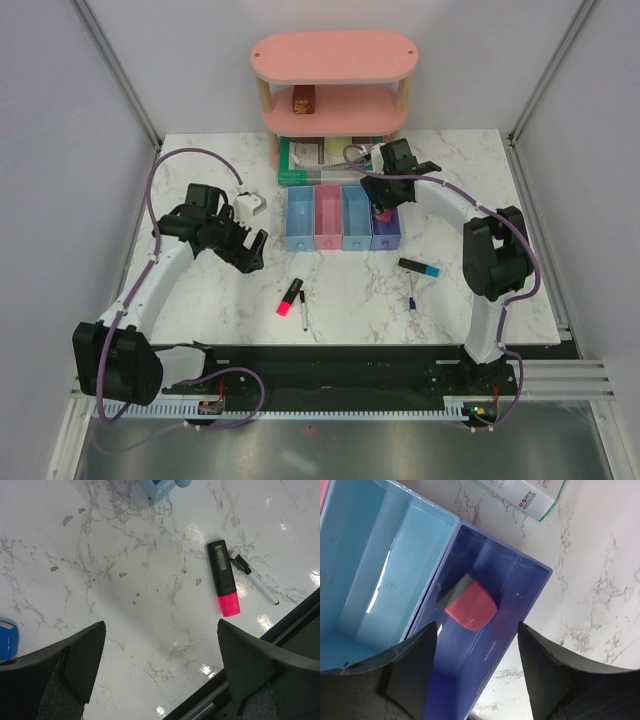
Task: Sort the stationery into containers
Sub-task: Place the stationery in the storage box, then pick up the stationery from the center of the board.
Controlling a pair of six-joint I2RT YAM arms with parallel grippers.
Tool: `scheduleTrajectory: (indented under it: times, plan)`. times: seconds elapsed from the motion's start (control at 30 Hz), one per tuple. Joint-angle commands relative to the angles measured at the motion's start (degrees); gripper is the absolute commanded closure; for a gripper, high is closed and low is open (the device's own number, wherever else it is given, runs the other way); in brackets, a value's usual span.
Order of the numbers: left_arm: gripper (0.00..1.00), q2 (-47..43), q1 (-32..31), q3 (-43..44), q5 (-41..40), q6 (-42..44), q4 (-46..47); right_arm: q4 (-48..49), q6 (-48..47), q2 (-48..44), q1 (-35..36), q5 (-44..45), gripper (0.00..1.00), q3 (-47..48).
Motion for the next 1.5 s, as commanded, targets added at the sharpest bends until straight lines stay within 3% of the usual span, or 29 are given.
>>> scheduleTrajectory:
  times: [0.0,0.3,0.53,0.7,0.8,1.03,1.2,1.47]
  plan:
    - [0.00,0.9,0.2,-0.8,3.6,3.1,1.5,-2.5,-0.3,-0.8,0.9,-1.7,0.27,1.8]
    - [0.00,1.6,0.2,-4.6,3.1,6.2,3.9,-9.3,-9.0,-8.7,0.9,-4.7,0.25,3.3]
    - [0.00,3.8,0.9,-7.5,-11.6,4.7,12.5,-12.5,-15.6,-17.7,0.9,-6.4,0.18,-3.6]
    - [0.00,4.4,4.9,-5.4,-10.8,15.7,12.3,-12.6,-16.3,-21.0,0.9,-5.5,0.10,-7.3]
    - [0.00,6.6,10.9,-2.4,-8.3,24.6,10.6,-12.7,-16.2,-22.0,0.9,-5.8,0.08,-8.0]
    - [0.00,16.5,17.9,4.2,-7.4,43.1,7.5,-13.4,-15.5,-22.7,0.9,-6.1,0.05,-8.3]
    - [0.03,27.9,20.4,13.5,-6.2,46.8,0.3,-13.8,-15.4,-24.1,0.9,-5.4,0.03,-9.0]
    - [0.06,36.3,22.4,18.0,-8.5,49.3,1.4,-14.6,-15.7,-26.2,0.8,-2.7,0.02,-9.4]
